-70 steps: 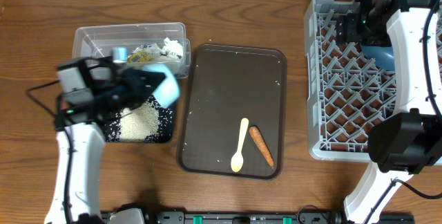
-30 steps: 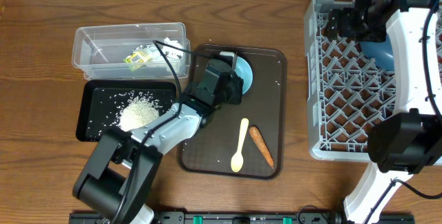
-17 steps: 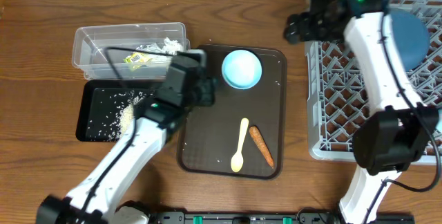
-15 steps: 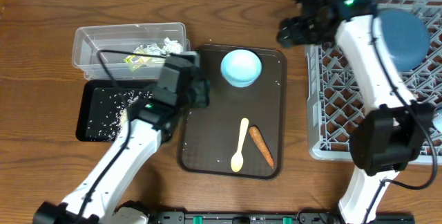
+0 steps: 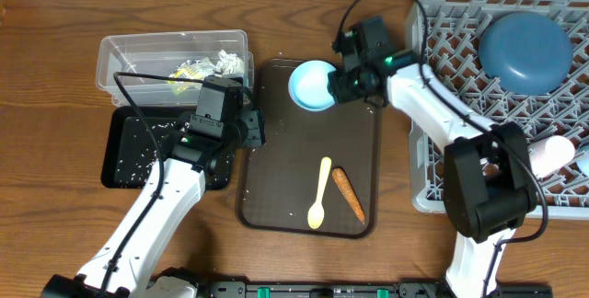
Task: Sort waste into correct bins and load items into the dishwasher rack
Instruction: 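Grasp the light-blue bowl with the right gripper, then carry the light-blue bowl with the right gripper into the dish rack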
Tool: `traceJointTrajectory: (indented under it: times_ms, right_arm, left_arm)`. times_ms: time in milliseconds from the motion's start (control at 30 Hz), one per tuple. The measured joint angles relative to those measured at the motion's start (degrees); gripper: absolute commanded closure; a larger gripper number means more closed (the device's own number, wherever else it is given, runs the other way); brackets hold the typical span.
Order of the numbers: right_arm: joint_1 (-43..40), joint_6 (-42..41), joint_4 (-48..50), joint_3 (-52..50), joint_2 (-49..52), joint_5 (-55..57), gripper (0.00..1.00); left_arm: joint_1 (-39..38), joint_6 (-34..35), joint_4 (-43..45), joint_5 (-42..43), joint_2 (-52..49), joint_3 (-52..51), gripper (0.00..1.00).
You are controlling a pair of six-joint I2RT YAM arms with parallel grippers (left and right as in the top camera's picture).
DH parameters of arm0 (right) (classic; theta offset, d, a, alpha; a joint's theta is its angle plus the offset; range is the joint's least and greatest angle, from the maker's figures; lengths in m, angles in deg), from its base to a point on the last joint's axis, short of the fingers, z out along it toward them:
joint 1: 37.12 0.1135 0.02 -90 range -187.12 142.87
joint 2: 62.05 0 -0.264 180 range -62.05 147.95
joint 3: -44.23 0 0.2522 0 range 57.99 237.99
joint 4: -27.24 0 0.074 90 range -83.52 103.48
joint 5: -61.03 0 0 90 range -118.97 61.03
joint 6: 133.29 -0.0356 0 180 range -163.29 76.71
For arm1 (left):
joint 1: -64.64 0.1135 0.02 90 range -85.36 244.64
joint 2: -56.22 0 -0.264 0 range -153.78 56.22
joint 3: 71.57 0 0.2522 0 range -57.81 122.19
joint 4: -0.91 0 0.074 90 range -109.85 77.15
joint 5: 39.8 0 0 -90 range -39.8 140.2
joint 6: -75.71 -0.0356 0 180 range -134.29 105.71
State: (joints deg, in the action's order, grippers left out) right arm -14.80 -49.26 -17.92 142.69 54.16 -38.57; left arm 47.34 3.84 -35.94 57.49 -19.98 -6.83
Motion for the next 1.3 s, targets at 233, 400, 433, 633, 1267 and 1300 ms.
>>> traceJointTrajectory:
  times_ms: [233, 400, 433, 633, 1267, 1300]
  right_arm:
    - [0.4, -3.5, 3.6, -3.8, 0.0, 3.7, 0.84]
    - [0.4, -4.9, 3.9, -3.8, 0.0, 4.5, 0.99]
    - [0.4, -5.0, 3.9, -3.8, 0.0, 4.5, 0.99]
    - [0.0, -5.4, 3.8, -3.8, 0.0, 5.6, 0.99]
    - [-9.8, 16.2, 4.2, 0.6, -24.0, 28.4, 0.99]
    - [-10.2, 18.1, 4.3, 0.7, -24.3, 31.7, 0.99]
  left_arm:
    - [0.0, 0.0, 0.0, 0.0, 0.0, 0.0, 0.50]
    - [0.0, 0.0, 0.0, 0.0, 0.0, 0.0, 0.50]
    - [0.0, 0.0, 0.0, 0.0, 0.0, 0.0, 0.50]
    - [0.0, 0.0, 0.0, 0.0, 0.0, 0.0, 0.50]
    - [0.0, 0.0, 0.0, 0.0, 0.0, 0.0, 0.49]
    - [0.0, 0.0, 0.0, 0.0, 0.0, 0.0, 0.49]
